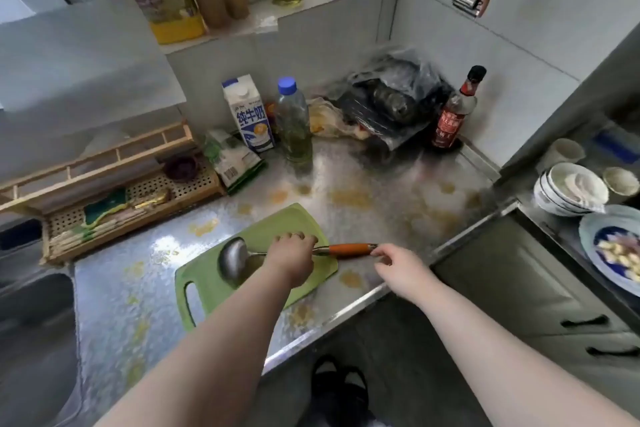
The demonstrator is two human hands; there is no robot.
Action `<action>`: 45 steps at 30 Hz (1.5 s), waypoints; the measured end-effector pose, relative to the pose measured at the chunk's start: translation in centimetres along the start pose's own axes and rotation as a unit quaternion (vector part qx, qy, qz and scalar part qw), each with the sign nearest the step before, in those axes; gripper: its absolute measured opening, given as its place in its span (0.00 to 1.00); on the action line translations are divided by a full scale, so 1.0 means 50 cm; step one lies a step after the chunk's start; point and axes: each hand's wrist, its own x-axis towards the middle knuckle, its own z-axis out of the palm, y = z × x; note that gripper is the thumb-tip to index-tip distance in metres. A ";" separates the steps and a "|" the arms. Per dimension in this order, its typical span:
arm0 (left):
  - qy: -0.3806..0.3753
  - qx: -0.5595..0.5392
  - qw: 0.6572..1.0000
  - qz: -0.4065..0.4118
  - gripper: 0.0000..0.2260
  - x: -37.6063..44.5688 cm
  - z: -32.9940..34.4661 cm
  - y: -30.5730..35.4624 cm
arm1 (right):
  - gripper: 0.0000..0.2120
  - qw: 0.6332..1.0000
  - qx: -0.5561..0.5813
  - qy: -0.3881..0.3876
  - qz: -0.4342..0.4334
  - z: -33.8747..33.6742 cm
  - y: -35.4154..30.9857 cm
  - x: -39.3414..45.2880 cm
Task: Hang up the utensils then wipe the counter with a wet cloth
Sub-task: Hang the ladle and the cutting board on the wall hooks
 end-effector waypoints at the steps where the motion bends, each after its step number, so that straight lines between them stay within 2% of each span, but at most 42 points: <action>1: -0.003 0.026 1.000 0.008 0.18 0.008 -0.004 0.001 | 0.13 1.000 0.007 0.008 0.003 -0.003 0.003 0.004; 4: -0.004 0.022 1.000 0.018 0.14 0.034 0.003 0.004 | 0.12 1.000 0.016 0.008 0.024 -0.020 -0.002 0.007; 10: -0.011 -0.034 0.999 0.009 0.14 0.062 0.022 -0.005 | 0.09 0.999 0.028 0.007 0.015 -0.030 -0.011 0.018; 16: -0.005 -0.133 0.991 0.026 0.15 0.047 0.010 -0.036 | 0.12 0.996 0.071 0.042 0.015 -0.027 -0.024 0.033; 19: 0.074 -0.223 0.972 0.025 0.15 0.017 -0.030 -0.058 | 0.22 0.983 0.148 0.110 0.019 -0.037 -0.054 0.039; 22: 0.202 -0.323 0.924 0.019 0.15 -0.031 -0.104 -0.067 | 0.28 0.948 0.282 0.150 0.015 -0.062 -0.108 0.042; 24: 0.266 -0.368 0.891 0.024 0.16 -0.068 -0.159 -0.056 | 0.24 0.911 0.393 0.122 -0.031 -0.084 -0.164 0.037; 26: 0.300 -0.376 0.876 0.042 0.16 -0.094 -0.201 -0.034 | 0.14 0.883 0.446 0.107 -0.101 -0.113 -0.227 0.030; 28: 0.311 -0.391 0.864 0.062 0.16 -0.106 -0.236 -0.010 | 0.08 0.867 0.449 0.144 -0.159 -0.151 -0.277 0.022; 29: 0.306 -0.410 0.856 0.070 0.16 -0.107 -0.250 0.001 | 0.10 0.860 0.452 0.159 -0.174 -0.171 -0.292 0.016; 31: 0.284 -0.436 0.849 0.096 0.15 -0.104 -0.278 0.023 | 0.11 0.853 0.443 0.183 -0.208 -0.209 -0.310 -0.001; 36: 0.217 -0.443 0.849 0.189 0.12 -0.065 -0.339 0.079 | 0.02 0.838 0.400 0.249 -0.277 -0.288 -0.314 -0.043; 42: 0.272 -0.412 0.837 0.236 0.11 -0.032 -0.444 0.207 | 0.07 0.847 0.281 0.339 -0.299 -0.386 -0.274 -0.070; 45: 0.308 -0.398 0.829 0.243 0.10 -0.009 -0.492 0.289 | 0.07 0.829 0.294 0.366 -0.303 -0.454 -0.242 -0.069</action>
